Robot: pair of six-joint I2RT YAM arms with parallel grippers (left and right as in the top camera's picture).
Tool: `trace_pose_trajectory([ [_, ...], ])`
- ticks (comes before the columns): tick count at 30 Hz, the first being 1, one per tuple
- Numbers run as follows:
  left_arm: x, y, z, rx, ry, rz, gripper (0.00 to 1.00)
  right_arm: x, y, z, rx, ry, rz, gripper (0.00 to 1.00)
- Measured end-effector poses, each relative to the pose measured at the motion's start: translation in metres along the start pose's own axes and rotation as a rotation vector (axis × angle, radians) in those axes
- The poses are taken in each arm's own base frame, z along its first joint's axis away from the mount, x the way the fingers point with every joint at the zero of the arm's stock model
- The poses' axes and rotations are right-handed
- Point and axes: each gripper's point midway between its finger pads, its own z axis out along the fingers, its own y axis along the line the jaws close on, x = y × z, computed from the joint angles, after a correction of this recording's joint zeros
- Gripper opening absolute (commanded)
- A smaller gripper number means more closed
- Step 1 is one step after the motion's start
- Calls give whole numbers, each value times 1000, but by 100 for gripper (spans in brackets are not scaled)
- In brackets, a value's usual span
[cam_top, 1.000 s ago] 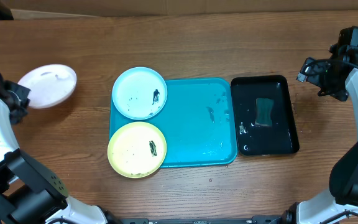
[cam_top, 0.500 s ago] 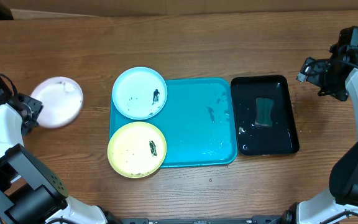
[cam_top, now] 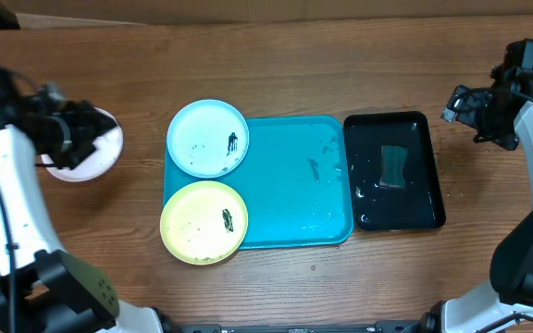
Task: Clean dirty plates on tray and stack at the side
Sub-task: 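Move the left gripper to grasp the light blue plate's rim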
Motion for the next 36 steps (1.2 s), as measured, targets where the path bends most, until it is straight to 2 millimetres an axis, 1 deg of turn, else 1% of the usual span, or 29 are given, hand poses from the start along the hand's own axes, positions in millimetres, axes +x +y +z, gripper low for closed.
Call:
trace_pose_trajectory([
  [5,41,-46,23,-33,105,202,56,0,0,0,0,0,0,100],
  [6,48,-52,28,-47,117,238,56,0,0,0,0,0,0,100],
  [8,61,-61,41,-91,136,304,55,0,0,0,0,0,0,100],
  [10,74,-65,54,-137,151,346,54,0,0,0,0,0,0,100],
  [12,84,-67,66,-179,151,375,53,0,0,0,0,0,0,100],
  [14,87,-70,74,-207,134,393,49,0,0,0,0,1,0,100],
  [17,87,-73,84,-253,88,397,41,0,0,0,0,0,0,100],
  [19,82,-70,90,-287,46,380,34,0,0,0,0,0,0,100],
  [21,76,-65,94,-318,8,363,31,0,0,0,0,0,1,100],
  [24,68,-57,102,-347,-41,354,29,0,0,0,0,0,0,100],
  [28,62,-50,113,-365,-75,374,33,0,0,0,0,0,0,100],
  [33,53,-44,127,-384,-84,409,35,0,0,0,0,0,1,100],
  [36,46,-35,133,-402,-78,404,35,0,0,0,0,0,0,100],
])
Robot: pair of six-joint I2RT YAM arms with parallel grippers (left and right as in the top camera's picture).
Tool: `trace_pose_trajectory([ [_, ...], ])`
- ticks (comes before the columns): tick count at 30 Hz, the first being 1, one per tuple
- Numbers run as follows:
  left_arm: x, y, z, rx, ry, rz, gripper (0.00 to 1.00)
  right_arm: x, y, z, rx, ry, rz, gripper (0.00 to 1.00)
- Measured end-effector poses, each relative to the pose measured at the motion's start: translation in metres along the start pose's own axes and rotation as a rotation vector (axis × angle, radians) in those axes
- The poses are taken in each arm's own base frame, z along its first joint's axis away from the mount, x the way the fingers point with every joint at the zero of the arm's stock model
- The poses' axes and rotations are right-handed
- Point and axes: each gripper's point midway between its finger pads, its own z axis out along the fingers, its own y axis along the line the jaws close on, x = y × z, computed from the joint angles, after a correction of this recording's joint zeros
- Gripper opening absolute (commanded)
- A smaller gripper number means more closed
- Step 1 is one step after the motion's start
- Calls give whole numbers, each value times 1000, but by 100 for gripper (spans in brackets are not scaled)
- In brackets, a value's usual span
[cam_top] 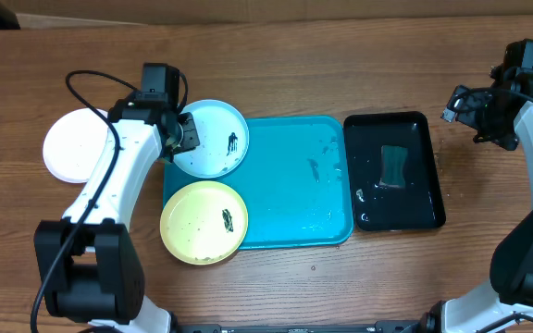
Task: Clean dirty plates on tray and stack at the side
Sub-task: 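Move the left gripper to grasp the light blue plate's rim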
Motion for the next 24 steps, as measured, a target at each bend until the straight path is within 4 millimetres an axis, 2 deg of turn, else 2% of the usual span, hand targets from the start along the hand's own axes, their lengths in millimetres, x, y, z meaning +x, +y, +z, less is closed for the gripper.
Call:
trace_pose_trajectory([
  [7,1,25,34,-48,60,-21,35,0,0,0,0,0,0,100],
  [12,5,28,56,-61,92,8,34,0,0,0,0,0,0,100],
  [24,1,27,59,-56,79,29,33,0,0,0,0,0,0,100],
])
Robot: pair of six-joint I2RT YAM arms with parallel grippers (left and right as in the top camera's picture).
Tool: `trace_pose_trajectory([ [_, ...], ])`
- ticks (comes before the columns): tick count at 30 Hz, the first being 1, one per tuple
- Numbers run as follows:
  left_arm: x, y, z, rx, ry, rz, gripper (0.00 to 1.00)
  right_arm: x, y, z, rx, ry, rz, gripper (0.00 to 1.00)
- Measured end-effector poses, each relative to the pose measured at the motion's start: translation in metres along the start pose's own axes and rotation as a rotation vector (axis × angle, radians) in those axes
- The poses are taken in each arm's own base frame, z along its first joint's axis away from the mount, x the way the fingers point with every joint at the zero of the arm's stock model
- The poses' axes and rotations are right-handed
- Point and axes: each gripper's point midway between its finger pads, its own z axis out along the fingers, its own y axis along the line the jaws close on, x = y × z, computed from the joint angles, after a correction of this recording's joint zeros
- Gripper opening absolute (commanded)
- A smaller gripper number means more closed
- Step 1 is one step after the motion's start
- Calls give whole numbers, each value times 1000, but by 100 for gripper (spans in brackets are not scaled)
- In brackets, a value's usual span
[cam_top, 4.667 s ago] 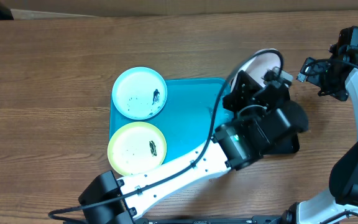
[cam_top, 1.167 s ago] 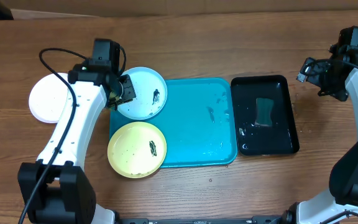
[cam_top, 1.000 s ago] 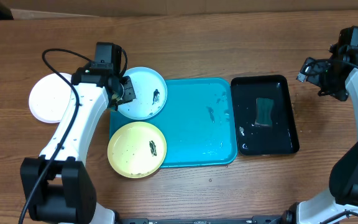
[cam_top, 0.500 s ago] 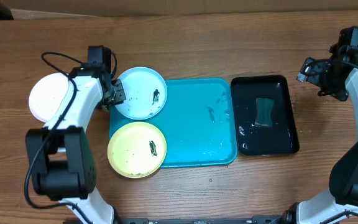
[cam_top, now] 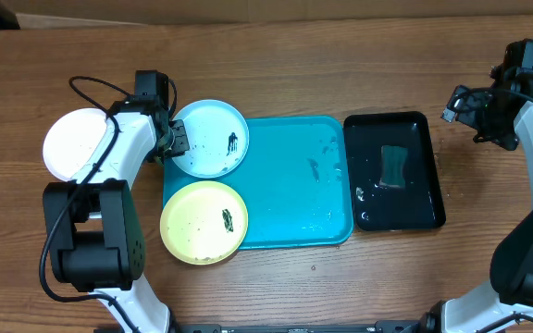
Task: Clean dirty plates on tray and stack at the side
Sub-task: 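Move the left gripper to grasp the light blue plate's rim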
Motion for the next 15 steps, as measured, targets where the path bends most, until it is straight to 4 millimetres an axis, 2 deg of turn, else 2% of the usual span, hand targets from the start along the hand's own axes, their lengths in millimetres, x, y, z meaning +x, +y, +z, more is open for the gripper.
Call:
trace_pose_trajectory([
  [15,2,0,4,1,-2,0,30,0,0,0,0,0,0,100],
])
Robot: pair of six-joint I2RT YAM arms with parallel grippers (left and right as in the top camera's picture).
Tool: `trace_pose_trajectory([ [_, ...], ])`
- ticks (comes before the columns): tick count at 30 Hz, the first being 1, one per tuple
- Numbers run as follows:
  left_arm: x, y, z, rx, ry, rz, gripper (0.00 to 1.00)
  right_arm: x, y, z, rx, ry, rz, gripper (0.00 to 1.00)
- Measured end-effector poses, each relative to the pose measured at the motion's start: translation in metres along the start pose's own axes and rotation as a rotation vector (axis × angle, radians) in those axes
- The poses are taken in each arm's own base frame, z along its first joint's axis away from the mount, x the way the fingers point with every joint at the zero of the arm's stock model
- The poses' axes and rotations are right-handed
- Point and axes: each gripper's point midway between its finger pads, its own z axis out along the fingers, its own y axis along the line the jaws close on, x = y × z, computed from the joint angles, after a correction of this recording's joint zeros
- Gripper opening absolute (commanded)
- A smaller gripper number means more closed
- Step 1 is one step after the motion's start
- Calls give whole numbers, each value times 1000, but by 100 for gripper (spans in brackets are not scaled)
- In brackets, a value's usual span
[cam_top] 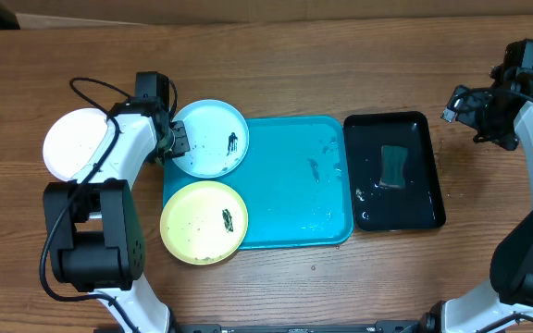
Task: Clean dirty plates on tray and stack at the side
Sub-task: 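Move the left gripper to grasp the light blue plate's rim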
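A light blue plate (206,125) with a dark smear lies on the far left corner of the teal tray (294,199). A yellow plate (197,227), also smeared, sits on the near left corner. My left gripper (179,141) is at the blue plate's left rim; the overhead view does not show whether its fingers grip it. A clean white plate (70,146) rests on the table left of the tray. My right gripper (452,103) hangs at the far right, fingers apart, holding nothing.
A black basin (438,190) with water stands right of the tray, a green sponge (394,165) lying in it. Small dark specks and wet spots mark the tray's middle. A black cable loops above the left arm.
My left gripper was first over the white plate at the far left. It then stood over the blue plate's left part, the white plate left lying on the table. Since then it sits at the blue plate's rim. The right arm never moved.
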Motion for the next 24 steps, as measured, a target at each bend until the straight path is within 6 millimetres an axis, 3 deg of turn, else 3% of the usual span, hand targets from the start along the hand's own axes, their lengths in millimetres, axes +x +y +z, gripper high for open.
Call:
trace_pose_trajectory([
  [4,3,0,3,-1,5,1,23,0,0,0,0,0,0,100],
  [24,15,-31,0,183,65,0,17,0,0,0,0,0,0,100],
])
